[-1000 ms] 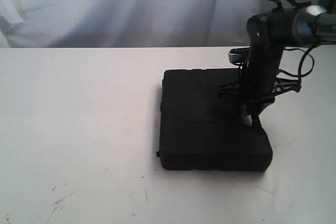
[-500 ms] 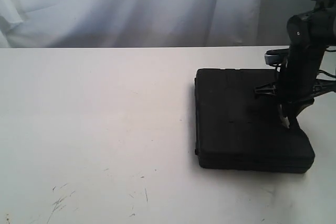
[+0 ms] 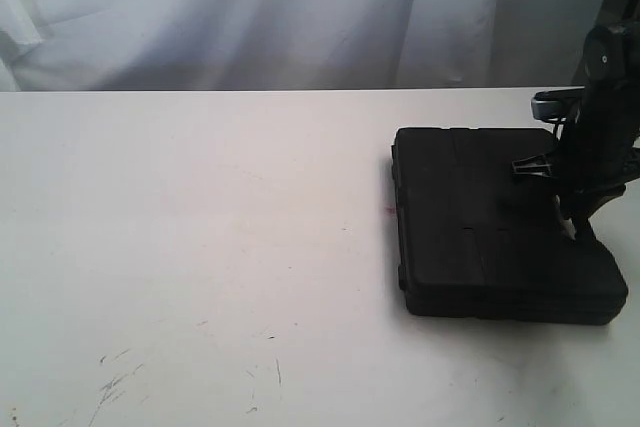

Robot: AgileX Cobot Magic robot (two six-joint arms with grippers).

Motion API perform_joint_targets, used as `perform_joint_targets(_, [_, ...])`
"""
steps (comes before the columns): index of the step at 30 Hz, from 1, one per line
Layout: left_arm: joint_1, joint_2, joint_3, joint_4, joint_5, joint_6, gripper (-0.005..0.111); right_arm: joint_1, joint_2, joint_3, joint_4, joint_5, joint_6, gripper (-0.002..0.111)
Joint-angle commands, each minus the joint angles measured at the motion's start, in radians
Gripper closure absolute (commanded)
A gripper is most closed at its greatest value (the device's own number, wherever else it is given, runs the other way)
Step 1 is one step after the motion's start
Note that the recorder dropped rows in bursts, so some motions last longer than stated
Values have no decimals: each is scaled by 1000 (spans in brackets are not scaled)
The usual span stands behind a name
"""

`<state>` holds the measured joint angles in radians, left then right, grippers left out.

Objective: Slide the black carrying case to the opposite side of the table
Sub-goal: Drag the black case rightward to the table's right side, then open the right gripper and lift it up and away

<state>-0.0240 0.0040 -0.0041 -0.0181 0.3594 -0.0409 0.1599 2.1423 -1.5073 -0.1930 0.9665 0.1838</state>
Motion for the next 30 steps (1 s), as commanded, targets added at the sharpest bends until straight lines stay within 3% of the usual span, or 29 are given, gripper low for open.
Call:
perform_joint_targets(1, [2, -4, 4, -1, -15, -1, 107, -11, -13, 4, -9, 1, -1, 108])
perform_joint_targets(12, [2, -4, 4, -1, -15, -1, 107, -13, -13, 4, -9, -33, 15, 106])
perform_joint_targets(15, [2, -4, 4, -1, -15, -1, 107, -13, -13, 4, -7, -34, 15, 86])
perform_joint_targets(16, [2, -4, 4, -1, -15, -1, 107, -13, -20, 4, -7, -32, 15, 74])
perform_joint_targets(18, [2, -4, 4, -1, -15, -1, 107, -13, -45, 4, -5, -20, 17, 65])
perform_joint_targets(20, [2, -4, 4, -1, -15, -1, 107, -13, -93, 4, -3, -9, 23, 64])
perform_joint_targets(24, [2, -4, 4, -1, -15, -1, 107, -13, -220, 4, 85, 30, 33, 65])
perform_joint_targets(26, [2, -4, 4, -1, -15, -1, 107, -13, -305, 4, 170, 34, 9, 76])
perform_joint_targets(29, [2, -4, 4, -1, -15, -1, 107, -3, -446, 4, 286, 36, -77, 107])
perform_joint_targets(30, [2, -4, 4, -1, -15, -1, 107, 2, -472, 4, 288, 36, -79, 108])
